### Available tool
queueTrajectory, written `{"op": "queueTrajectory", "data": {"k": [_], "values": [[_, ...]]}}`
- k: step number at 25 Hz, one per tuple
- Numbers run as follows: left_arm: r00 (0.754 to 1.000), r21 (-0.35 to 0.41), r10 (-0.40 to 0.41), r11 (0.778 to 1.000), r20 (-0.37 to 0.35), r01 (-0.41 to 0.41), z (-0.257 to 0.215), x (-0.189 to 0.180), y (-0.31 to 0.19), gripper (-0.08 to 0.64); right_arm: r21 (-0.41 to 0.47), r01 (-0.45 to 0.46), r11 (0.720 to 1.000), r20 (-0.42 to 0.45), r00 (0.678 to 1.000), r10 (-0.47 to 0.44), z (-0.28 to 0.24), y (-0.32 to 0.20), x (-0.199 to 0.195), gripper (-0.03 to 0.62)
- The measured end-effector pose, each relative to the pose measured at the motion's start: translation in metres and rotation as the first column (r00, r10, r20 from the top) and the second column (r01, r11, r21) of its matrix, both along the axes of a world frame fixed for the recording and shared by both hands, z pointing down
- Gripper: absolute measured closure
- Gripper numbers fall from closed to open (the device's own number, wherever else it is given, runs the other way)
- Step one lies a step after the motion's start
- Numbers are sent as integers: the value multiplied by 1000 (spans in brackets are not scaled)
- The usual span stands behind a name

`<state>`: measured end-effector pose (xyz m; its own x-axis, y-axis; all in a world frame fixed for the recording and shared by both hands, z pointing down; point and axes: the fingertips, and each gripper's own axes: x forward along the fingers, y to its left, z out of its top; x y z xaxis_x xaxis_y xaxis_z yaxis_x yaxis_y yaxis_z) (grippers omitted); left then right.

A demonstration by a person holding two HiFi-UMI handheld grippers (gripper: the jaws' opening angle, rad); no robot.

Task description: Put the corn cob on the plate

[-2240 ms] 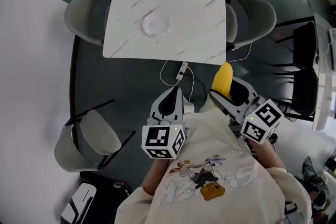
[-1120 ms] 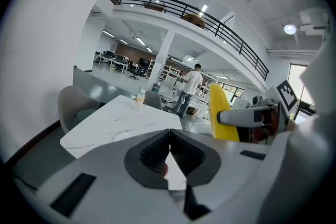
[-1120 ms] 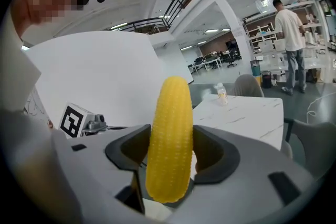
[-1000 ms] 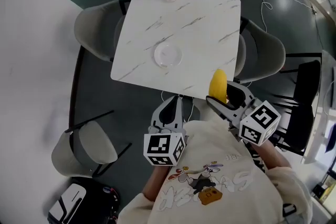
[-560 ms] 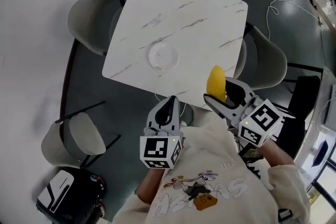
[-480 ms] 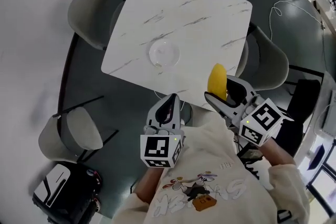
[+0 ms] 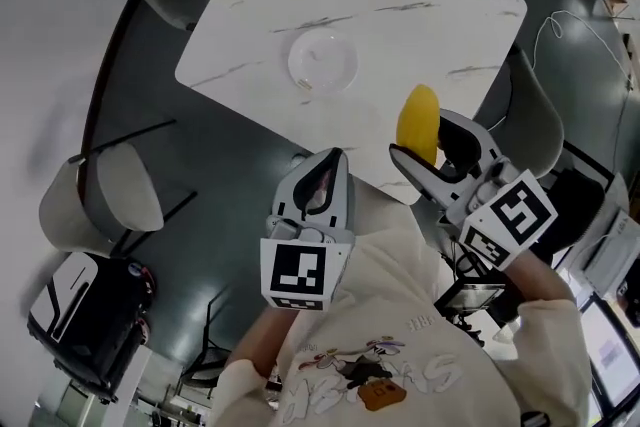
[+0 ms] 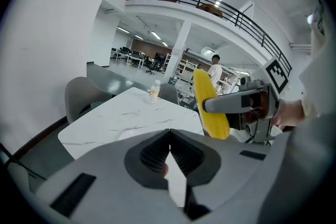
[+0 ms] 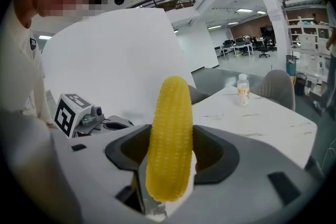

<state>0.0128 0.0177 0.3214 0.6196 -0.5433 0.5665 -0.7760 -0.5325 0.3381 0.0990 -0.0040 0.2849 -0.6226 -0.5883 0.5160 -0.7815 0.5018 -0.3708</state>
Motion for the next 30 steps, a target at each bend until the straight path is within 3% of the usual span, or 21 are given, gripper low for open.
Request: {"op": "queueTrajectory", "data": {"k": [8,11,16,30], "values": [[998,-16,-69,998,-9,69,35,-5,-11,549,-8,78,997,-42,996,-78,43,-26,-18,345],[997,-46,-80,996,0,80,53,-12,-8,549,-11,86,996,-50,995,-87,59,-32,-26,345],[994,-23,-109,994,1,109,72,-23,-20,549,-20,106,994,-65,992,-107,85,-45,-37,345],[986,-52,-165,985,8,165,132,-32,-36,549,-28,162,986,-117,979,-165,161,-83,-58,345]]}}
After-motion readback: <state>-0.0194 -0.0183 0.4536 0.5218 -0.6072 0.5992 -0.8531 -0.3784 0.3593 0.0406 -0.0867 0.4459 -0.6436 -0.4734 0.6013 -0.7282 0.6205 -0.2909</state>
